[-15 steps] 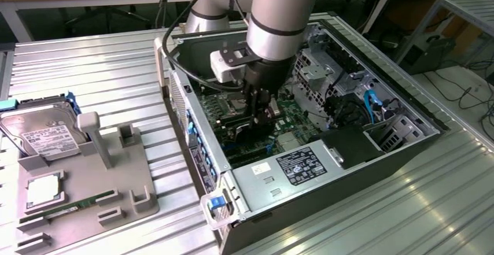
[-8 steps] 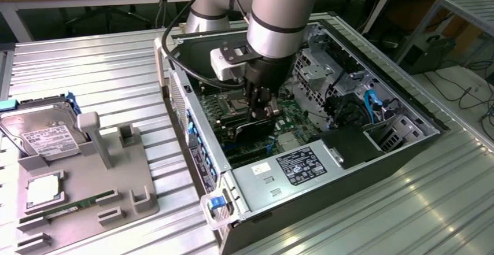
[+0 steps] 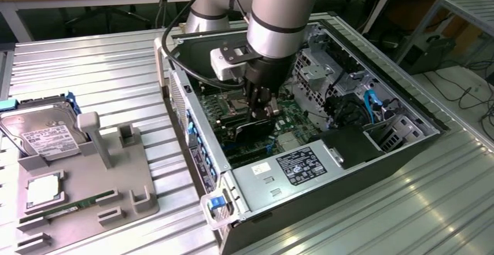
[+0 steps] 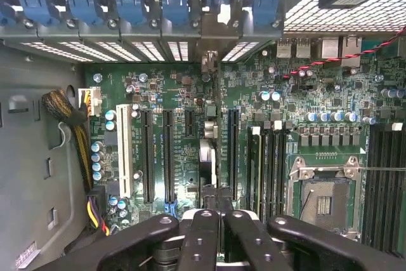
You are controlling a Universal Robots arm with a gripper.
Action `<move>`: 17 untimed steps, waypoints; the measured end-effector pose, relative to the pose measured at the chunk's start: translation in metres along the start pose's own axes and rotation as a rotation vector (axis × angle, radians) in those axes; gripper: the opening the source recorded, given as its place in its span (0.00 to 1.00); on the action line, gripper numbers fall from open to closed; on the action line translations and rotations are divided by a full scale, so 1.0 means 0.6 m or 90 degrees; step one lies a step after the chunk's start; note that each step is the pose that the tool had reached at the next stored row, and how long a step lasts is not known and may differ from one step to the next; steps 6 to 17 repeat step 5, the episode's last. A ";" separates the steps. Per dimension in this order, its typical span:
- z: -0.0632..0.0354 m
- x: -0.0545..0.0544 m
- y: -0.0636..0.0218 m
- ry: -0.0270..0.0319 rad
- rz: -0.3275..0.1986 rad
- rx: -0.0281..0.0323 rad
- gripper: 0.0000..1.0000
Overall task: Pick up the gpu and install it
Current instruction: 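Insert the gpu into the slot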
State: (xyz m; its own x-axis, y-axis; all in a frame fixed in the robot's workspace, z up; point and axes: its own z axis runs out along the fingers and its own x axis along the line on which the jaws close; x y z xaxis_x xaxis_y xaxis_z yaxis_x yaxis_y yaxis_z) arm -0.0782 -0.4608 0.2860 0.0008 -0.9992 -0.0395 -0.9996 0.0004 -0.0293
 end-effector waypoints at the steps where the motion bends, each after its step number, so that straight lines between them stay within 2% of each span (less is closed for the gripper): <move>1: 0.000 0.000 0.000 0.0000 0.000 0.0000 0.11; 17: 0.000 0.000 0.000 0.0000 0.000 0.0000 0.11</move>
